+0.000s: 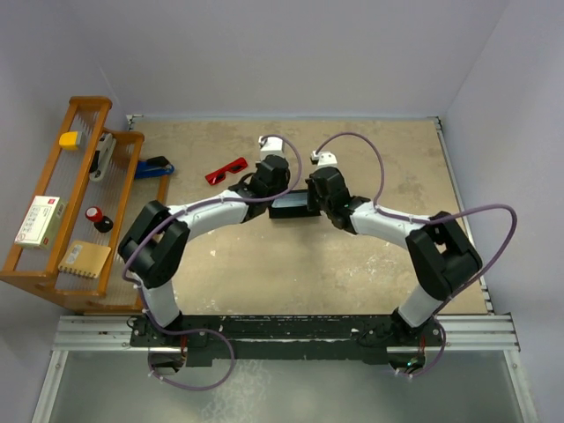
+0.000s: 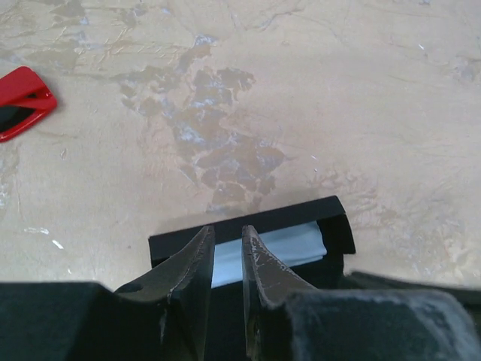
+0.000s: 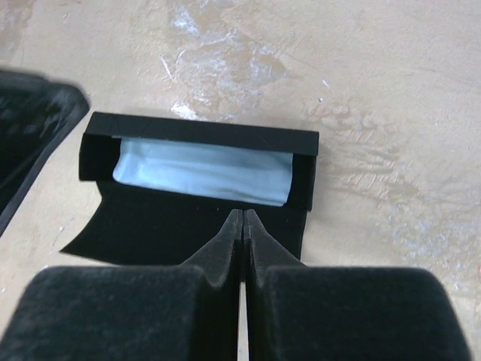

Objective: Organize the sunglasses
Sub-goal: Place the glasses cleaning cloth in the sunglasses case, then adjust the sunglasses case at the center of the board.

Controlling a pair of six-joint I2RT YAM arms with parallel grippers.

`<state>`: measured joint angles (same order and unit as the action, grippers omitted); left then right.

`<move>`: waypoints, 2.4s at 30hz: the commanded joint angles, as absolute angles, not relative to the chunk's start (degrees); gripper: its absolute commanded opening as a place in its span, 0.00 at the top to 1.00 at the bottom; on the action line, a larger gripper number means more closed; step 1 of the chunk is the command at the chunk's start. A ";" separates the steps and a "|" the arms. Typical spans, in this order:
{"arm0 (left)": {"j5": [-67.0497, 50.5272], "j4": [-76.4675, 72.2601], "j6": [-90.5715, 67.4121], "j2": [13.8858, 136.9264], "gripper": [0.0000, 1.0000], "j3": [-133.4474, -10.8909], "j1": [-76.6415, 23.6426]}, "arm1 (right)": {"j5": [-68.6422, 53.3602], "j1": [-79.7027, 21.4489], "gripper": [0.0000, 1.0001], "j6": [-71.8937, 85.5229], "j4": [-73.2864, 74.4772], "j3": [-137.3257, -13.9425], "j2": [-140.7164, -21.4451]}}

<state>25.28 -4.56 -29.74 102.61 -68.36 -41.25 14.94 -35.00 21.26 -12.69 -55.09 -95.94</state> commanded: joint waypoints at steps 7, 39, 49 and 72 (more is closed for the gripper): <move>21.25 -6.50 -25.61 111.92 0.93 -74.82 -37.23 | 14.43 -37.85 1.00 22.16 -10.48 -48.21 -86.50; 13.99 -7.46 -26.38 114.83 1.00 -71.72 -35.41 | 14.56 -39.11 1.00 27.29 -9.68 -49.31 -95.04; 14.98 -8.35 -28.03 110.30 1.00 -66.51 -36.49 | 16.76 -38.94 1.00 26.44 -8.53 -49.94 -94.61; 19.09 -7.13 -30.33 101.67 1.00 -57.71 -42.78 | 20.41 -38.87 1.00 27.22 -2.29 -44.34 -85.19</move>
